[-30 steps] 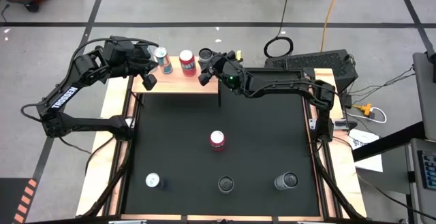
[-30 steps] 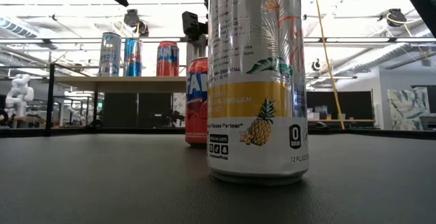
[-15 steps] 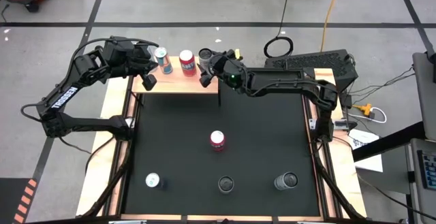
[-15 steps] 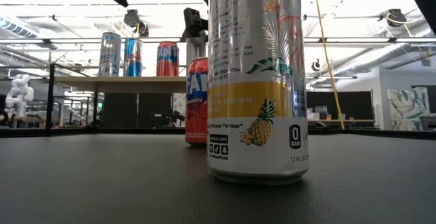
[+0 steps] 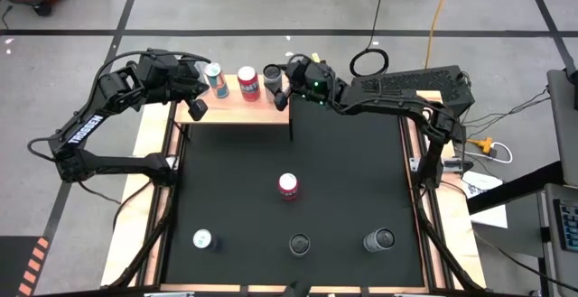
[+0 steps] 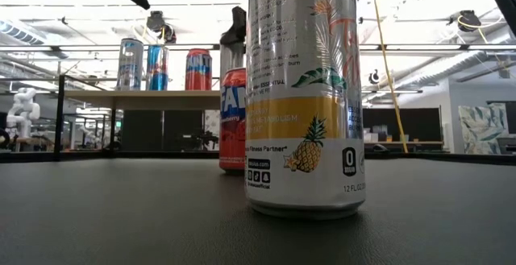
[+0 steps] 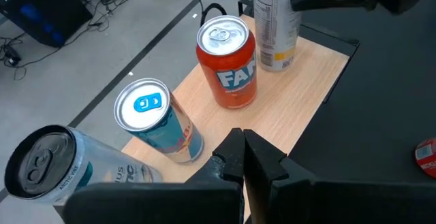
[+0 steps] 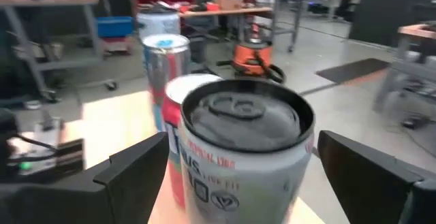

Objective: Place canned beverage on shelf
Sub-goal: Put the top white-yellow soda can on the shelf

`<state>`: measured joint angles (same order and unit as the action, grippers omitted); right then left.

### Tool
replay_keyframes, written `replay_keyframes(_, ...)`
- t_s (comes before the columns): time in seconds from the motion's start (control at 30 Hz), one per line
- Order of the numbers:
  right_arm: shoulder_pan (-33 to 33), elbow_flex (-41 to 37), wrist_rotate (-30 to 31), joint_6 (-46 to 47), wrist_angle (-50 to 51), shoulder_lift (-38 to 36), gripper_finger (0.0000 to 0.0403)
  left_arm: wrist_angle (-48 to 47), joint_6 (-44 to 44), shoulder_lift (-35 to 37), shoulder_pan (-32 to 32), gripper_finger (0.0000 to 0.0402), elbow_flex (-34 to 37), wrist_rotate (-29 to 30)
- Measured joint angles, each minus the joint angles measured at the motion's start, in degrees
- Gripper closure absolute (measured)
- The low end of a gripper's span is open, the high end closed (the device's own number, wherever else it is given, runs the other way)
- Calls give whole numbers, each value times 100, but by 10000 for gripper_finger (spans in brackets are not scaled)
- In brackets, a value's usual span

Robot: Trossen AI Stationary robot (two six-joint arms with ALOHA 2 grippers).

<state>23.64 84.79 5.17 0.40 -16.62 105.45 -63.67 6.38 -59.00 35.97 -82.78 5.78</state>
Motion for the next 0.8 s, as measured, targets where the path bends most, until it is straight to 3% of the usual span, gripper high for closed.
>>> replay_keyframes(0.13, 91, 0, -171, -130, 8, -5, 48, 1, 1, 0, 0, 401, -1, -1)
replay_keyframes(0.33, 295, 0, -1582, -273, 10, -5, 48, 5, 1, 0, 0, 401, 0, 0)
replay_keyframes(0.8, 340, 0, -1412, -576, 184, -5, 59, 14, 3, 0, 0, 401, -2, -4)
